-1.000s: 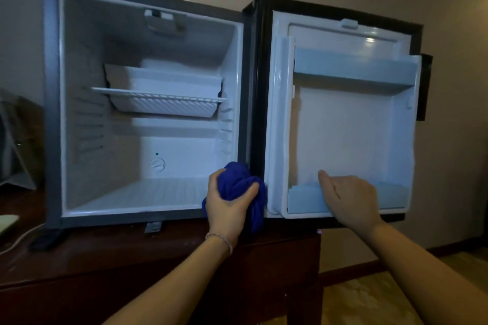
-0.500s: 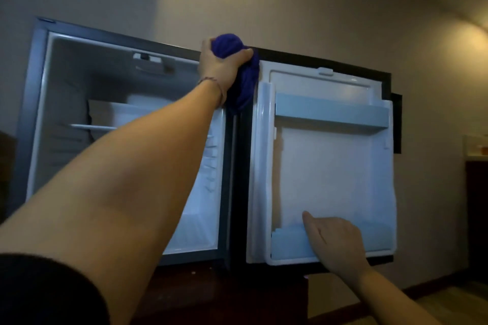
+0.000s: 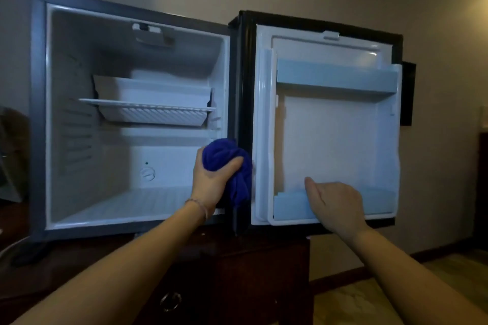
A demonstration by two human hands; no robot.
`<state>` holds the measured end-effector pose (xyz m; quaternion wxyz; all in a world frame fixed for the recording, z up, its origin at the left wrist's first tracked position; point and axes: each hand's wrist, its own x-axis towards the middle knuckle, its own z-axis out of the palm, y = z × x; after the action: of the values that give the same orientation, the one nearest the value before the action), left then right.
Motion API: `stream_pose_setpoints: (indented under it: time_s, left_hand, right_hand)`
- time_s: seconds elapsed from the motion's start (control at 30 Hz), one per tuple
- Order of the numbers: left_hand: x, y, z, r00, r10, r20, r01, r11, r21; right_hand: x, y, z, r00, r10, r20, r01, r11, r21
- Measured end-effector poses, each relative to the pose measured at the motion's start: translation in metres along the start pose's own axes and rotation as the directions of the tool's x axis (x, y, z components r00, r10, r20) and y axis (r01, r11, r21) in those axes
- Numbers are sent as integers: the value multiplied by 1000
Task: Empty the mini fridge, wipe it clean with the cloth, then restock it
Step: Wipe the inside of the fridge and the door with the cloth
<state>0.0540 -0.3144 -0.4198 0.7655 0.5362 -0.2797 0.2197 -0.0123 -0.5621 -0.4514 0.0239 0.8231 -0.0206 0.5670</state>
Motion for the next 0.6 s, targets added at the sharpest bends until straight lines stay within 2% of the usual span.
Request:
stream_pose_setpoints:
  time_s: [0.17,0.27,0.37,0.43,0.53,0.6]
  left_hand:
    - [-48,-21,-13,992,-128,5,128,991,27]
    - [-61,-22,-11,993,-118,-31,118,993,23]
    - [-61,-12,-3,993,-68,-94,71,997,28]
    - [-62,-5,1,994,-25,-107,31,998,55]
    - [-64,6,10,989,126,-77,-110,976,187]
    - [-65,12,15,975,219,-28,-199,927,319]
  right_hand:
    - [-6,-10,-12,991,112,74,-118,991,69]
    - [-10,-15,-18,991,102,86,-107,993,51]
    - [-11,-18,-24,995,60,79,-61,998,16]
    - [-11,-16,-29,988,58,140,-58,998,0]
    - [-9,-15,-38,973,29,231,-37,999,29]
    - [-6,-15,-45,954,18,298,-24,1000,16]
